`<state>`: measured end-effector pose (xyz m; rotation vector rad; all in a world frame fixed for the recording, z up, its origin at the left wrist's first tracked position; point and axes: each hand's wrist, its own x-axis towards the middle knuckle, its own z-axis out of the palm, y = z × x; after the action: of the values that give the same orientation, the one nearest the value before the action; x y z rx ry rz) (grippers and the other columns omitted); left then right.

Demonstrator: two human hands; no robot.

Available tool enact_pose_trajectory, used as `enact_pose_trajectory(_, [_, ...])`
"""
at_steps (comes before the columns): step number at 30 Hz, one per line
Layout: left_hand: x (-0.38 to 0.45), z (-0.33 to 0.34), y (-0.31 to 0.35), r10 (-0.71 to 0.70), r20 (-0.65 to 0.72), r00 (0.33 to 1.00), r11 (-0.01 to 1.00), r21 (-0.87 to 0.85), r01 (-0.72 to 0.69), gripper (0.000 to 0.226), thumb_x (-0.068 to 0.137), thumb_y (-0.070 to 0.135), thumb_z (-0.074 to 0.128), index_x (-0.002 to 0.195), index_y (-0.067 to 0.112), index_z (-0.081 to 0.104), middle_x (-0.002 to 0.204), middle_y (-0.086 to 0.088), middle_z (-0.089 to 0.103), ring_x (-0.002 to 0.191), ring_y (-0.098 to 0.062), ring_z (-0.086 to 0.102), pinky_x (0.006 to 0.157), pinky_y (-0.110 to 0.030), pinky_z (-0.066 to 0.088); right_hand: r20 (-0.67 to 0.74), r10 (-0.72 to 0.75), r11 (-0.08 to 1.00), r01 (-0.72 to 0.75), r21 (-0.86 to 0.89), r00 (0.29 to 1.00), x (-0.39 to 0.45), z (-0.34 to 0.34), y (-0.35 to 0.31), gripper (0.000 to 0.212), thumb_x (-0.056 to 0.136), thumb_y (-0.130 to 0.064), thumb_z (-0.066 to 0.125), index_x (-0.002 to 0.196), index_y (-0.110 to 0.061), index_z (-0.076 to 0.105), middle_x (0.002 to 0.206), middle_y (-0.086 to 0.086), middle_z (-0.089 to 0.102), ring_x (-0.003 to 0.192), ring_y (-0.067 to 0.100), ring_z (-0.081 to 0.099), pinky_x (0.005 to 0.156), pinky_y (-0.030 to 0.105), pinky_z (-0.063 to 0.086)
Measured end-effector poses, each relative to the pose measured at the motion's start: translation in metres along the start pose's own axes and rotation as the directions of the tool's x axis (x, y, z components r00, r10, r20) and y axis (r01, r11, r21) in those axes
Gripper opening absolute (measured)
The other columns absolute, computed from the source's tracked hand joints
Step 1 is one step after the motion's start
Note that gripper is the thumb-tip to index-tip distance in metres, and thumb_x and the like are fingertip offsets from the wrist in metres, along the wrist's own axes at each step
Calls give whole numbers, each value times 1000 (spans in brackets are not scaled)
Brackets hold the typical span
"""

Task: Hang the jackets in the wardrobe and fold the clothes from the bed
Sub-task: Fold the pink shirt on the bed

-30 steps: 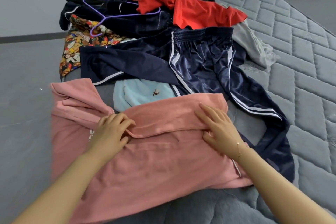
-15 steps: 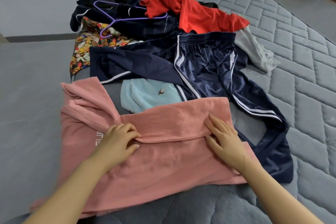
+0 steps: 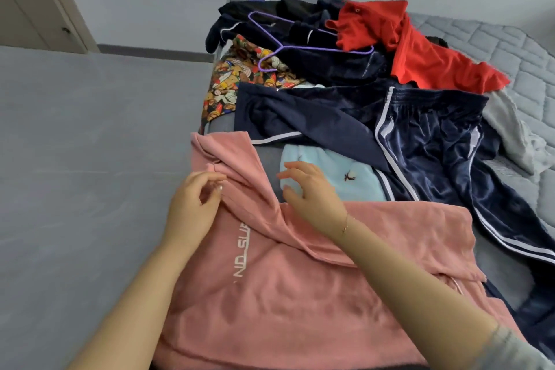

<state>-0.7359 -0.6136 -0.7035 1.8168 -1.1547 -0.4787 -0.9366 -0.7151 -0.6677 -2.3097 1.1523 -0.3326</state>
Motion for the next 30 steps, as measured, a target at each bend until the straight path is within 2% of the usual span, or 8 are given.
enact_pose_trajectory(7, [20,-10,-44,-273,-109,956,928,-292,231,25,91,13,65,113,24,61,116,4,60,104,0,57,85,-9,40,45,257,959,-260,116,965,98,47,-27,29,91,-30,58,88,-3,67,83,11,66,79,23,59,74,36,47])
enact_pose_trajectory(12, [24,-2,-42,-359,78,930,782,-518,346,33,90,27,67,122,27,57,125,11,59,112,4,55,94,-10,40,180,493,779,-525,344,851,149,59,-45,38,85,-47,66,69,-14,56,59,-1,44,53,14,37,40,16,30])
enact_pose_trajectory(16, [24,-2,-45,-330,101,939,844,-414,341,29,89,37,66,117,33,57,124,12,58,115,-1,53,93,-12,38,261,560,637,-610,470,786,168,64,-51,33,87,-36,67,104,-7,67,81,2,58,68,16,53,59,23,43])
enact_pose_trajectory(18, [25,-4,-47,-304,66,951,864,-402,304,20,91,34,64,111,31,62,117,9,62,107,-1,56,86,-7,39,177,522,616,-513,598,834,170,62,-55,30,95,-30,57,107,-5,66,84,4,57,65,13,51,62,22,45])
enact_pose_trajectory(21, [23,-11,-50,-310,32,950,851,-436,293,10,94,26,62,101,26,68,102,11,69,94,0,61,82,-8,44,-64,387,716,-257,649,920,159,47,-71,39,102,-33,47,68,-14,48,64,-2,37,57,8,32,50,22,32])
enact_pose_trajectory(25, [15,-33,-52,-412,1,911,706,-632,320,18,100,22,52,94,24,69,88,11,72,82,5,64,74,-11,47,-321,-73,853,226,470,944,94,23,-90,29,101,-25,51,73,-23,52,68,-20,54,65,-5,45,64,15,36])
enact_pose_trajectory(28, [4,-56,-56,-520,63,852,504,-782,366,25,103,27,42,101,18,65,97,1,69,89,-9,65,80,-25,48,-112,-505,833,518,195,856,24,23,-81,10,99,-15,53,93,-16,62,116,-11,67,99,3,61,83,18,45])
enact_pose_trajectory(30, [-7,-67,-59,-563,130,816,449,-781,434,31,104,34,39,103,17,64,99,-1,70,91,-13,66,82,-28,49,165,-579,812,583,27,799,-15,36,-65,19,100,-22,50,90,-10,61,132,-3,62,107,14,63,87,30,50])
